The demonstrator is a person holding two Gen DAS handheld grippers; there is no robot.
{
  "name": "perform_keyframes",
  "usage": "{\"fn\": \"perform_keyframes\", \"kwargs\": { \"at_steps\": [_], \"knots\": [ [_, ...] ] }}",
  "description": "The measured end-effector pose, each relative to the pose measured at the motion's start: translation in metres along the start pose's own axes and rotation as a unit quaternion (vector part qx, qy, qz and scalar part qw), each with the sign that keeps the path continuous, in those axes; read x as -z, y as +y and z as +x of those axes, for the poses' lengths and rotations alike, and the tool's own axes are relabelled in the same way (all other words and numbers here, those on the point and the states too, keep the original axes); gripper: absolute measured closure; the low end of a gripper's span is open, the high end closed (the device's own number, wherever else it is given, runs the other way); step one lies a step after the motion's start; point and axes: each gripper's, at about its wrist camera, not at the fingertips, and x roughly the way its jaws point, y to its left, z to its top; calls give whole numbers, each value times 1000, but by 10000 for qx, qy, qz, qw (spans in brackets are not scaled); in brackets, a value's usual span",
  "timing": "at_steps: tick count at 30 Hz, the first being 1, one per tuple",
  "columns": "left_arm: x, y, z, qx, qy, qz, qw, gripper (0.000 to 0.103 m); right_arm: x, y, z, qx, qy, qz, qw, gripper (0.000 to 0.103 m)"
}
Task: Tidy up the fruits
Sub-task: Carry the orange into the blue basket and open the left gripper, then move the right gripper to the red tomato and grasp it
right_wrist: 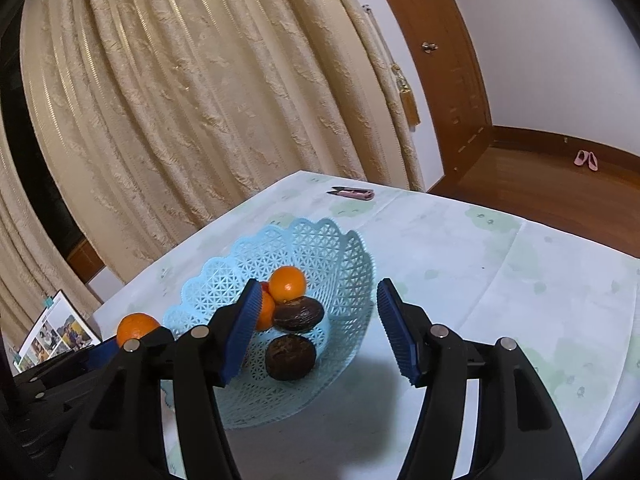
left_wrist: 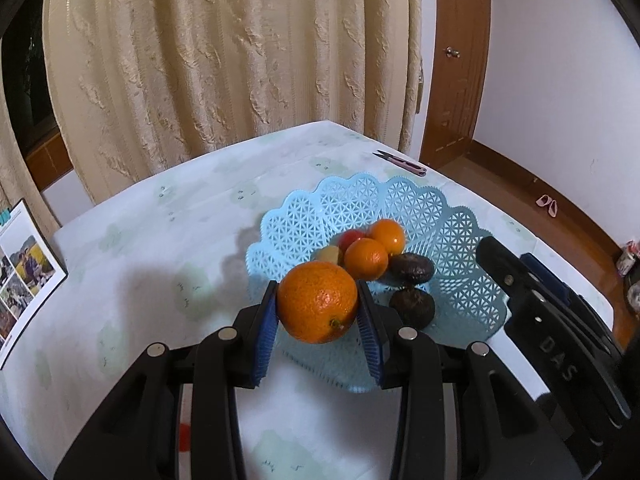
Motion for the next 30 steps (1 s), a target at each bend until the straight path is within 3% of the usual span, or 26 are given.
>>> {"fn": "perform_keyframes", "kwargs": {
  "at_steps": [7,9,11,18,26,30],
  "knots": [
    [-5,-5,7,-78,-72,74,9999,64,-3,-10,-4,126,-126,201,9996,34],
    [-5,-3,5,-132,-142,54,9998,54,-3,-10,-5,145,-147,196,9996,33],
    [-6,-2,2,-218,-255,50,9994,35,-4,-10,-5,159,-155,197,9996,33],
    [-6,-5,-11,-536,-518,272,9968,30,-5,-12,-8,204,-252,245,9992,33],
    [0,-4,-26,-1052,-769,530,9901,26,-1,5,-14,224,-457,-201,9985,32],
    [3,0,-32,-1202,-788,536,9882,24,2,12,-17,193,-529,-371,9977,27]
  ]
}}
